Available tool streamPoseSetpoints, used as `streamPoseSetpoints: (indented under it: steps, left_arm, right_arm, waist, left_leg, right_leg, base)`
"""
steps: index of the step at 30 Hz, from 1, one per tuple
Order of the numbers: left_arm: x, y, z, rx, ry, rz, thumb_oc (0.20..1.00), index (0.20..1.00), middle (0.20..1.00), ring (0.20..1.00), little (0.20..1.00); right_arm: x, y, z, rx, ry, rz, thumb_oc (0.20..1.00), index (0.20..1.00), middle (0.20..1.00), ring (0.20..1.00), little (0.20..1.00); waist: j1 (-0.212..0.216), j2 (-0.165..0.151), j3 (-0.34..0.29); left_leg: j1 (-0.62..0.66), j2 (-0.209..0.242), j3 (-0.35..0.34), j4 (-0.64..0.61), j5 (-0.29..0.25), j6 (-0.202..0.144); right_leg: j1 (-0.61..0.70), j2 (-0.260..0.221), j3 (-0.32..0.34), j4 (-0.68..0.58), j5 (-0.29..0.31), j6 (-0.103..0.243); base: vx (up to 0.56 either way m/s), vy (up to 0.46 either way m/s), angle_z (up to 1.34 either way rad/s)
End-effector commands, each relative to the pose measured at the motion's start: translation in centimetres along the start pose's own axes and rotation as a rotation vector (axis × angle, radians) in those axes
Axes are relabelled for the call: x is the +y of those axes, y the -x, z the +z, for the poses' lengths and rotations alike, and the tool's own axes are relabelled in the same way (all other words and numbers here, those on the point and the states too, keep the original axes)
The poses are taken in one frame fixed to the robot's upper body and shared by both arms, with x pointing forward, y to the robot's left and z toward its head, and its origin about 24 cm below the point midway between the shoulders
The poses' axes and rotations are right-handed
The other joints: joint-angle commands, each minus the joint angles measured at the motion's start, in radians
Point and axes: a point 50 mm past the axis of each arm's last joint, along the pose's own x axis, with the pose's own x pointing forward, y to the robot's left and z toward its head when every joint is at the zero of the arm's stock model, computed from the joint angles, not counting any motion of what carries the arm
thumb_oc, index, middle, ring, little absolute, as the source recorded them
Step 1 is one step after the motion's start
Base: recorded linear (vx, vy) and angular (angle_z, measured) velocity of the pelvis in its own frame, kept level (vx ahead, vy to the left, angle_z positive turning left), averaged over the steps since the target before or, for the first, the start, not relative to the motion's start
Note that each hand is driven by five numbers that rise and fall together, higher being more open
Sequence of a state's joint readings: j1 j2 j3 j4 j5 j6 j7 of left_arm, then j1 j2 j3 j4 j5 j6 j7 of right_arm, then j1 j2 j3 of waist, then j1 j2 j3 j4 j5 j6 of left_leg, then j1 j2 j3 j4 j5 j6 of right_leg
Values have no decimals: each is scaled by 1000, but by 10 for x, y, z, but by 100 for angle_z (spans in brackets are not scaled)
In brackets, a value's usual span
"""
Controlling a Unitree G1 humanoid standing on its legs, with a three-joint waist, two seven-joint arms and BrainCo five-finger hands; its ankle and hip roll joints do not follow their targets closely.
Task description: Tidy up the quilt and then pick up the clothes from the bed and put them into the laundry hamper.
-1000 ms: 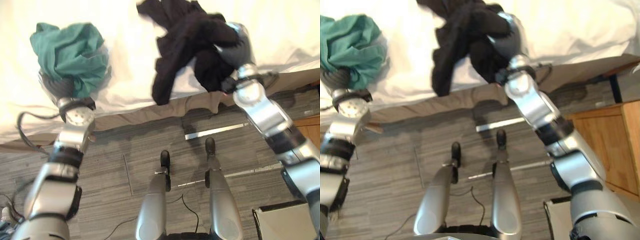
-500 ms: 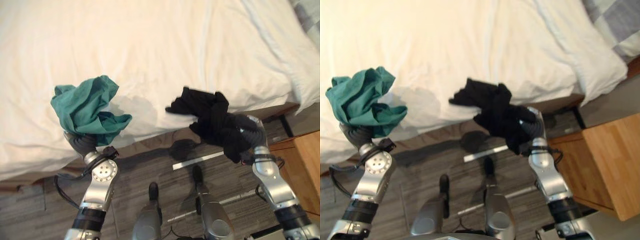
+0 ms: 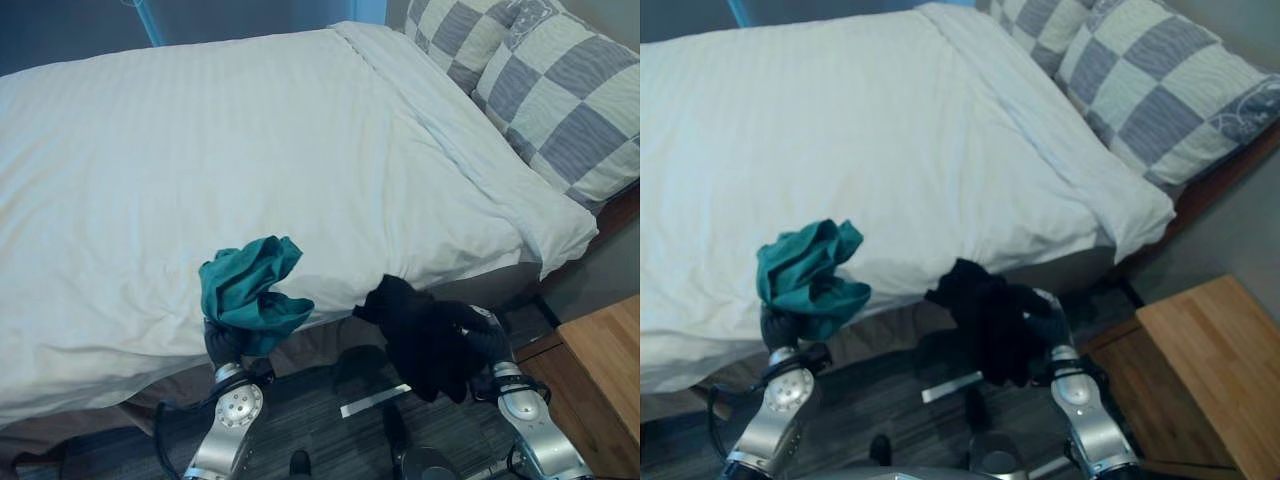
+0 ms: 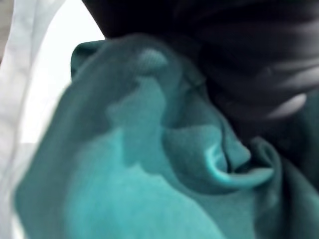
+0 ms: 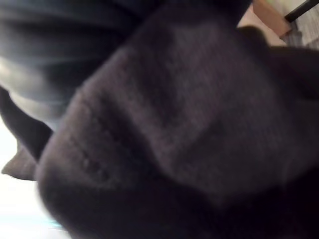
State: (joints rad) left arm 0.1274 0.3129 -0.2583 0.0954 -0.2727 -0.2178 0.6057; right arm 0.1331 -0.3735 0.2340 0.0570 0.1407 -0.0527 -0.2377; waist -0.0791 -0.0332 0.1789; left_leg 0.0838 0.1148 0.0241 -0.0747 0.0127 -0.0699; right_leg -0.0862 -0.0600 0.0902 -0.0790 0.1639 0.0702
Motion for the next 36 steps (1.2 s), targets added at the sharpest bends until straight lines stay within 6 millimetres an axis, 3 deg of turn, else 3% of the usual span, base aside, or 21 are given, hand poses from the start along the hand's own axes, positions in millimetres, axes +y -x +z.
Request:
streamPoseSetpoints:
  steps: [1, 6, 15, 24, 26, 28, 30, 33, 36]
  left_arm:
    - [1, -3, 20, -109, 63, -19, 200, 200, 200, 200, 200]
    - [-6, -1, 19, -103, 47, -25, 200, 200, 200, 200, 200]
    - [0, -2, 24, -92, 74, 43, 200, 200, 200, 200, 200]
    - [12, 0, 25, -79, 123, 183, 200, 200, 200, 200, 200]
    - [14, 1, 25, -72, 127, 168, 200, 200, 200, 200, 200]
    - [11, 1, 25, -71, 124, 109, 200, 200, 200, 200, 200]
    - [5, 1, 25, -73, 122, 60, 200, 200, 200, 200, 200]
    - [4, 2, 23, -71, 144, 72, 200, 200, 200, 200, 200]
    - [9, 3, 23, -79, 156, 90, 200, 200, 200, 200, 200]
  right_arm:
    - [-3, -5, 26, -146, -142, -42, 200, 200, 200, 200, 200]
    - [6, -4, 21, -126, -171, -34, 200, 200, 200, 200, 200]
    - [11, -3, 27, -161, -139, 36, 200, 200, 200, 200, 200]
    - [23, -9, 39, -209, -85, 198, 200, 200, 200, 200, 200]
    - [20, -5, 38, -205, -82, 198, 200, 200, 200, 200, 200]
    - [12, 0, 34, -191, -86, 160, 200, 200, 200, 200, 200]
    - [5, 3, 30, -181, -95, 111, 200, 200, 200, 200, 200]
    - [6, 4, 24, -174, -80, 115, 200, 200, 200, 200, 200]
    - [13, 3, 24, -178, -81, 129, 200, 200, 200, 200, 200]
  waist:
    - [1, -15, -47]
    - [-5, -7, -42]
    - [12, -6, -42]
    - [93, -10, -4]
    - [105, -8, 5]
    - [107, 5, 14]
    - [104, 14, 24]
    - [94, 15, 38]
    - [101, 1, 54]
  left_leg:
    - [-78, -4, -64, 32, -11, 34]
    - [-84, 3, -68, 46, -11, 32]
    - [-81, 26, -93, 56, -1, 19]
    - [-152, 84, -120, 121, 47, -7]
    - [-175, 92, -91, 136, 63, -11]
    - [-223, 122, -1, 170, 140, -32]
    - [-252, 152, 98, 216, 171, -46]
    - [-232, 215, 261, 345, 151, -68]
    - [-166, 235, 330, 429, 141, -64]
  right_leg:
    - [33, -37, -14, 122, -137, 50]
    - [32, -33, -17, 132, -147, 42]
    - [47, -35, -38, 128, -157, 30]
    - [55, -9, -170, 165, -207, -36]
    - [68, -15, -218, 177, -221, -43]
    - [91, -27, -315, 183, -231, -53]
    - [114, -43, -401, 193, -247, -60]
    - [142, -84, -538, 246, -291, -71]
    - [160, -119, -609, 276, -285, -71]
  base:
    - [-53, -38, -2]
    - [-23, -36, -3]
    - [18, -76, 2]
    - [-55, -151, 20]
    - [-55, -99, 41]
    - [-91, -83, 104]
    - [-85, -58, 177]
    - [-83, -10, 319]
    - [-106, 103, 165]
